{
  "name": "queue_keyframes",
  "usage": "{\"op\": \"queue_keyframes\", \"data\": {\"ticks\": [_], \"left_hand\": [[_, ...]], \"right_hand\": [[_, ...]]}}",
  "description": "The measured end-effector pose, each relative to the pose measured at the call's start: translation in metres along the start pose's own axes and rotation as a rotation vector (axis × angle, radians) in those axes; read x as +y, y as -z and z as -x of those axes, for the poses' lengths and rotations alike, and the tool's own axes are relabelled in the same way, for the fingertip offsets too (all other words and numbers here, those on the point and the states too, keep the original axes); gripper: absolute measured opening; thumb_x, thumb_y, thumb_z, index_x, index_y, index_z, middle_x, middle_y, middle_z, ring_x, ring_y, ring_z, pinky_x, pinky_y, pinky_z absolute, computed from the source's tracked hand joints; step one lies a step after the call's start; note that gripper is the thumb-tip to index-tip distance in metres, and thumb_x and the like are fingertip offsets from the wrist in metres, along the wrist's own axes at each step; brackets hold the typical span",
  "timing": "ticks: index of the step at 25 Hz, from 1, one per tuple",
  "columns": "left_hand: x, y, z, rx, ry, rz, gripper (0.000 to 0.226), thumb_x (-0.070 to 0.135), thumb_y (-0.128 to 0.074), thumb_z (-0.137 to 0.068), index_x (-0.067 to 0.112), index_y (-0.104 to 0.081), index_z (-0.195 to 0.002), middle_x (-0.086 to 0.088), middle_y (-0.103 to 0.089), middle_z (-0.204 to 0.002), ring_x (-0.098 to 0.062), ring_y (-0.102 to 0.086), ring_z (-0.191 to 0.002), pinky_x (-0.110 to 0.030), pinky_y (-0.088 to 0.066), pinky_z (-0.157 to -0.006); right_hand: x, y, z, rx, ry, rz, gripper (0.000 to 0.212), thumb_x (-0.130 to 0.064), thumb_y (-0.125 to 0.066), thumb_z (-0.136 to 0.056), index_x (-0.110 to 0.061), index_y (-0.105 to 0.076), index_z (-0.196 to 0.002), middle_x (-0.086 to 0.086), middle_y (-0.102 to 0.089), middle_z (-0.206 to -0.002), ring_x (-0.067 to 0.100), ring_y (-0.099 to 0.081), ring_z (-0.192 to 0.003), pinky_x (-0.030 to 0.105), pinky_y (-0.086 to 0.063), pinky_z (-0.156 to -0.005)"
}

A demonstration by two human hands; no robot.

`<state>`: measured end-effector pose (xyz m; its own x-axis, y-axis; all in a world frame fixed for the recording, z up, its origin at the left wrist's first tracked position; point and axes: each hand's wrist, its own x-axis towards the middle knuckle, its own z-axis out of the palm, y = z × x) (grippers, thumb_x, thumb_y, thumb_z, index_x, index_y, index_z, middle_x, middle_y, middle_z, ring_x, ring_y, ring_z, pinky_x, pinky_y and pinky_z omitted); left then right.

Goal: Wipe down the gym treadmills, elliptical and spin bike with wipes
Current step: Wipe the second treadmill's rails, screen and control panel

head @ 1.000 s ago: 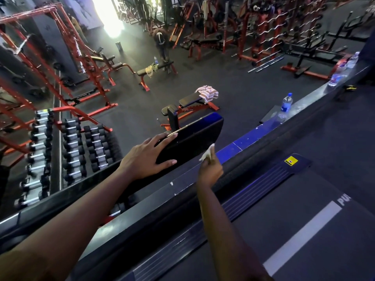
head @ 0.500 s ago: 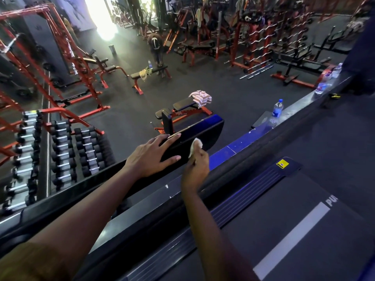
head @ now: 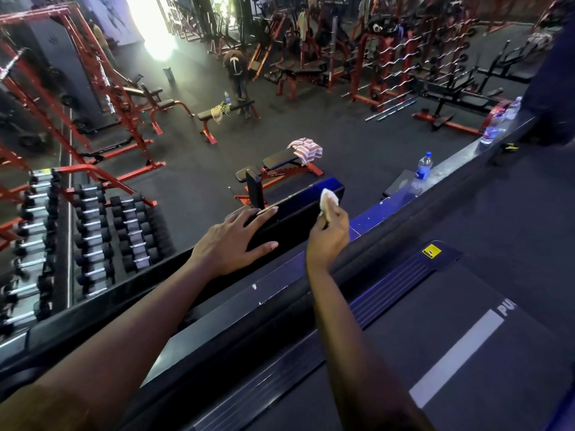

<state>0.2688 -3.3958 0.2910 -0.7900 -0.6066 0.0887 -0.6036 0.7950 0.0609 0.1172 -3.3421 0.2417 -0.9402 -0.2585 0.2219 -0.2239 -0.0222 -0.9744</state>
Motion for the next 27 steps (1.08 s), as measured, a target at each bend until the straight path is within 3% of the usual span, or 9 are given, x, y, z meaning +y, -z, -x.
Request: {"op": "queue_keyframes", "data": {"ticks": [2, 5, 6, 8, 11, 15, 20, 24, 27], "left_hand": [[0.0, 0.0, -0.001, 0.006, 0.001, 0.003, 0.078, 0.078, -0.011, -0.078, 0.046, -0.005, -0.149, 0.006, -0.032, -0.15, -0.018, -0.032, -0.138, -0.042, -0.043, -0.097], [0.0, 0.0, 0.0, 0.012, -0.003, -0.001, 0.078, 0.077, -0.01, -0.078, 0.045, -0.006, -0.149, 0.006, -0.032, -0.15, -0.018, -0.033, -0.137, -0.041, -0.043, -0.097], [0.001, 0.0, 0.001, 0.012, -0.004, -0.001, 0.078, 0.077, -0.01, -0.078, 0.045, -0.006, -0.149, 0.005, -0.031, -0.15, -0.018, -0.033, -0.137, -0.041, -0.043, -0.097], [0.0, -0.001, 0.0, 0.003, -0.002, -0.002, 0.079, 0.078, -0.008, -0.077, 0.045, -0.005, -0.149, 0.005, -0.03, -0.151, -0.019, -0.032, -0.138, -0.041, -0.043, -0.098], [-0.001, -0.001, -0.001, -0.006, -0.006, -0.012, 0.078, 0.078, -0.007, -0.078, 0.046, -0.002, -0.148, 0.006, -0.029, -0.151, -0.019, -0.032, -0.138, -0.041, -0.043, -0.099], [-0.002, -0.001, -0.001, -0.002, -0.013, -0.008, 0.078, 0.078, -0.007, -0.078, 0.045, -0.002, -0.149, 0.006, -0.029, -0.151, -0.018, -0.033, -0.137, -0.041, -0.045, -0.097], [-0.002, -0.002, -0.001, -0.003, -0.008, -0.014, 0.078, 0.078, -0.009, -0.079, 0.045, -0.003, -0.149, 0.006, -0.03, -0.151, -0.019, -0.034, -0.136, -0.042, -0.045, -0.096], [-0.001, -0.001, -0.001, -0.002, 0.002, -0.019, 0.078, 0.077, -0.01, -0.078, 0.045, -0.005, -0.149, 0.005, -0.031, -0.149, -0.018, -0.034, -0.136, -0.041, -0.044, -0.096], [0.0, 0.0, -0.001, -0.012, 0.013, -0.029, 0.077, 0.076, -0.009, -0.078, 0.045, -0.004, -0.149, 0.005, -0.031, -0.149, -0.018, -0.035, -0.135, -0.041, -0.044, -0.096]], "right_hand": [[-0.002, 0.003, 0.033, -0.091, 0.062, 0.003, 0.043, 0.011, -0.057, -0.083, -0.01, -0.062, -0.12, 0.01, -0.061, -0.109, 0.009, -0.05, -0.099, 0.021, -0.044, -0.088], [-0.001, 0.015, 0.074, -0.44, 0.09, -0.032, 0.042, 0.004, -0.052, -0.088, -0.015, -0.057, -0.125, -0.011, -0.051, -0.121, -0.002, -0.044, -0.109, 0.004, -0.033, -0.091], [0.001, 0.02, 0.079, -0.432, 0.118, -0.052, 0.04, 0.004, -0.054, -0.087, -0.014, -0.058, -0.123, -0.013, -0.052, -0.118, -0.006, -0.046, -0.108, 0.001, -0.034, -0.091], [0.007, 0.024, 0.062, -0.214, 0.03, -0.113, 0.035, 0.007, -0.057, -0.085, -0.01, -0.063, -0.115, -0.004, -0.061, -0.108, -0.004, -0.054, -0.097, -0.002, -0.037, -0.084], [0.025, 0.02, 0.001, 0.031, -0.008, -0.045, 0.037, 0.018, -0.053, -0.081, 0.001, -0.065, -0.111, 0.017, -0.064, -0.108, 0.016, -0.056, -0.098, -0.006, -0.033, -0.082], [0.046, 0.001, -0.033, -0.009, -0.043, 0.026, 0.037, 0.012, -0.046, -0.085, 0.0, -0.063, -0.116, 0.015, -0.064, -0.112, 0.026, -0.06, -0.104, 0.01, -0.039, -0.09], [0.045, -0.018, 0.007, 0.12, -0.241, -0.135, 0.037, 0.013, -0.048, -0.087, -0.001, -0.061, -0.119, 0.015, -0.062, -0.119, 0.024, -0.058, -0.112, 0.026, -0.043, -0.098], [0.037, -0.021, 0.034, 0.114, -0.323, -0.179, 0.037, 0.013, -0.05, -0.087, -0.003, -0.062, -0.117, 0.011, -0.062, -0.117, 0.021, -0.058, -0.11, 0.019, -0.042, -0.093], [0.025, -0.017, 0.069, 0.044, -0.339, -0.181, 0.041, 0.012, -0.052, -0.086, -0.008, -0.062, -0.12, 0.004, -0.062, -0.113, 0.012, -0.059, -0.101, 0.006, -0.04, -0.085]]}}
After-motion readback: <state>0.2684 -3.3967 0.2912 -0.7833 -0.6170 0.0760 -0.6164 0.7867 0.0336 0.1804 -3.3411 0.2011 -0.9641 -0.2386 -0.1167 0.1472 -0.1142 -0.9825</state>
